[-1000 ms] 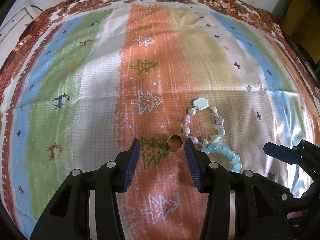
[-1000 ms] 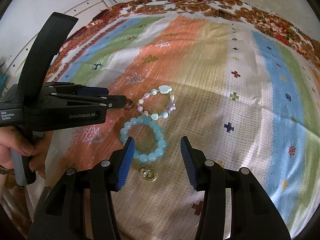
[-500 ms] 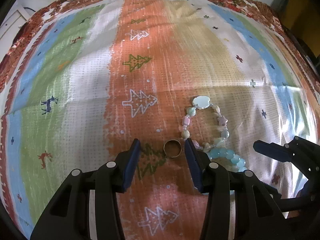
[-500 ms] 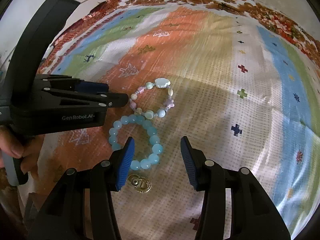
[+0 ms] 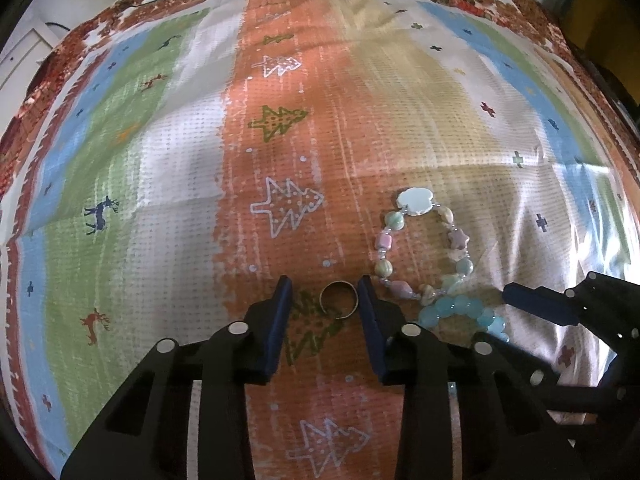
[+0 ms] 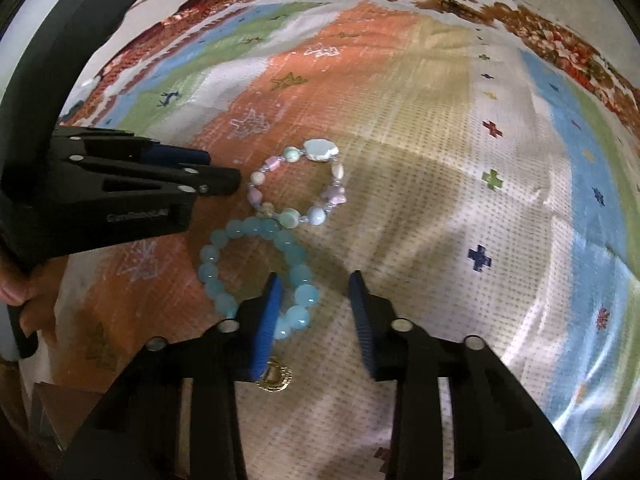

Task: Organize jewelry
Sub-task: 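Grasp the small gold ring with the left gripper while the right grasps the light blue bracelet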

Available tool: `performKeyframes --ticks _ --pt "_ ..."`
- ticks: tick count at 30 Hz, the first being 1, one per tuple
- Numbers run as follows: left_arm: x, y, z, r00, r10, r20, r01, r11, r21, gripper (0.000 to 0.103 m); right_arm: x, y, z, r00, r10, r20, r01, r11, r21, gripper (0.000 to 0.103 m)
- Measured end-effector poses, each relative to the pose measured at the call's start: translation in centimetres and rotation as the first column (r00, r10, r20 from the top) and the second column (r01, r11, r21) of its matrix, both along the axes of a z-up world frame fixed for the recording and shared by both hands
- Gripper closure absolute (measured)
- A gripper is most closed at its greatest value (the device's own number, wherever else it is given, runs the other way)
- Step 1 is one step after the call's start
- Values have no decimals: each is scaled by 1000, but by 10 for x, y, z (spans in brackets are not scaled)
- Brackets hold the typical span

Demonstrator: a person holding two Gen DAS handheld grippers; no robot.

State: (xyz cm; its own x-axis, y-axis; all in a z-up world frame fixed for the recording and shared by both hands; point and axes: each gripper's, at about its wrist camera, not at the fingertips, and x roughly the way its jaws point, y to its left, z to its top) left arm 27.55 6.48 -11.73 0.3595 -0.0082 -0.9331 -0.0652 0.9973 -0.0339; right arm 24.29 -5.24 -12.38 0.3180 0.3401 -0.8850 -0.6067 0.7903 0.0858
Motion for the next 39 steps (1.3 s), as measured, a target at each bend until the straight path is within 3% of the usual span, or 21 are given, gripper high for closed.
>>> performKeyframes --ticks 4,16,39 --pt "0 2 -1 1000 1 2 -2 1000 15 84 1 -3 0 1000 -6 -12 6 1000 7 87" --pt "-2 5 4 1000 0 8 1 1000 -6 84 -2 -3 5 1000 -4 -1 4 1000 6 91" --pt "-25 4 42 996 13 91 -8 998 -57 84 -19 -13 44 996 -28 80 23 997 69 91"
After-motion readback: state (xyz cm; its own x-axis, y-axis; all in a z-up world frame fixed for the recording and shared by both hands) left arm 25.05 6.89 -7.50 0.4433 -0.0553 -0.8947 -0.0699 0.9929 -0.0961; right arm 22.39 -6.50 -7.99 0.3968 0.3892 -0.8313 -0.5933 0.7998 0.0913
